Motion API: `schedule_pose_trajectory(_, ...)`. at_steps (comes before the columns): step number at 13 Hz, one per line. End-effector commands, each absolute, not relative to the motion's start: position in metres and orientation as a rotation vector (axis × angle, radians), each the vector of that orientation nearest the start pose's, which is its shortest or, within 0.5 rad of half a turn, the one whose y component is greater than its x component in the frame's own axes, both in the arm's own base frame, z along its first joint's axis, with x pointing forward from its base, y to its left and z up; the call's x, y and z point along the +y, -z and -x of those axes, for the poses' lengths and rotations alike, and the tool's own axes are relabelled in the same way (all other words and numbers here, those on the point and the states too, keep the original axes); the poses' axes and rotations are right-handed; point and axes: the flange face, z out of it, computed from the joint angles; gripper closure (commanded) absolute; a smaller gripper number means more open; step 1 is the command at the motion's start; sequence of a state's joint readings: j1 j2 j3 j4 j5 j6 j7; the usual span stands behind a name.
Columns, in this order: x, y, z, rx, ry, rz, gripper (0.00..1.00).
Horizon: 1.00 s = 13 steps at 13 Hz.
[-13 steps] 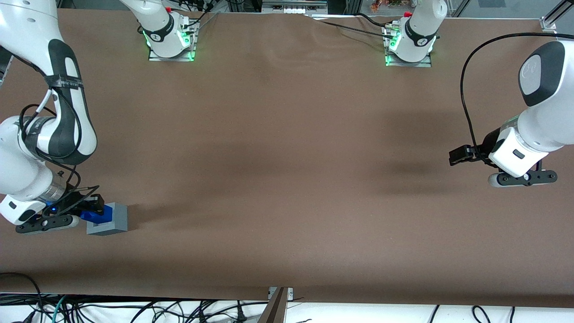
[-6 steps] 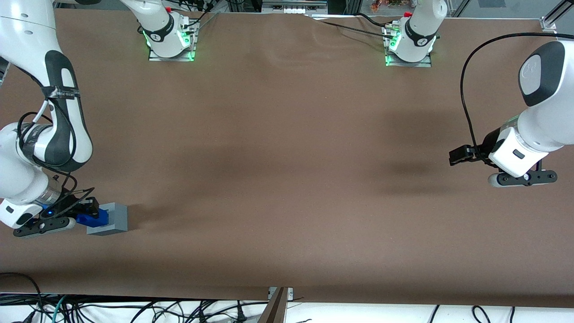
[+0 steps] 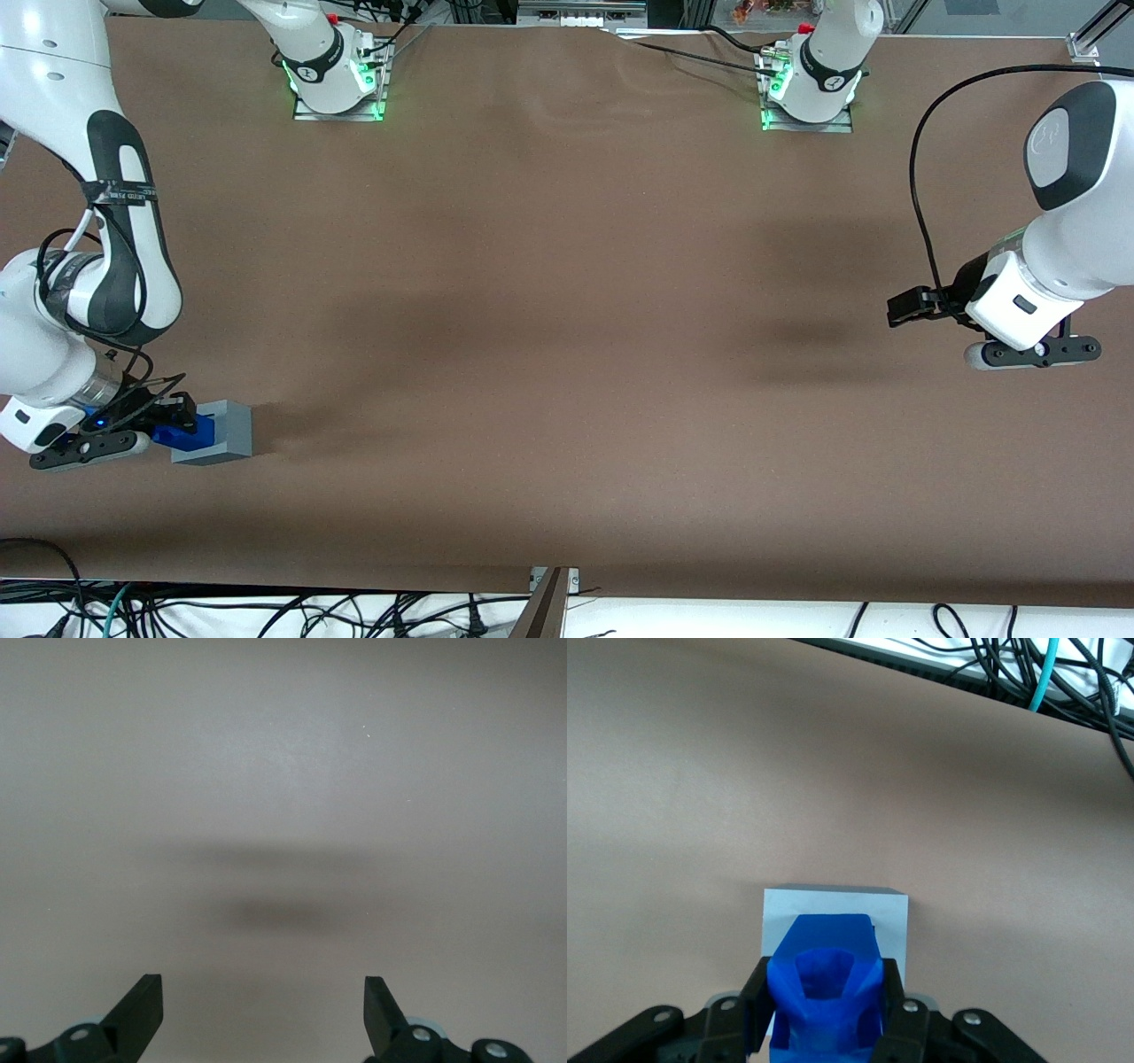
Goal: Insert blue part into gray base with right arm
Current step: 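Lower the blue part into the gray base's opening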
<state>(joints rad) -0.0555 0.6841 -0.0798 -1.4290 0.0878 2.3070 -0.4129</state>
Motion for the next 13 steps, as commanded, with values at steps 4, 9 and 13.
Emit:
schedule_pose_trajectory(4, -0.092, -0.299, -0.743, -0.368, 0.329, 3.091, 0.67)
schedule_pose_trajectory(9, -0.092, -0.295, -0.742, -0.335, 0.338, 3.069, 0.66)
schedule_pose_trajectory(13, -0.093, -0.290, -0.740, -0.377, 0.309, 3.067, 0.66)
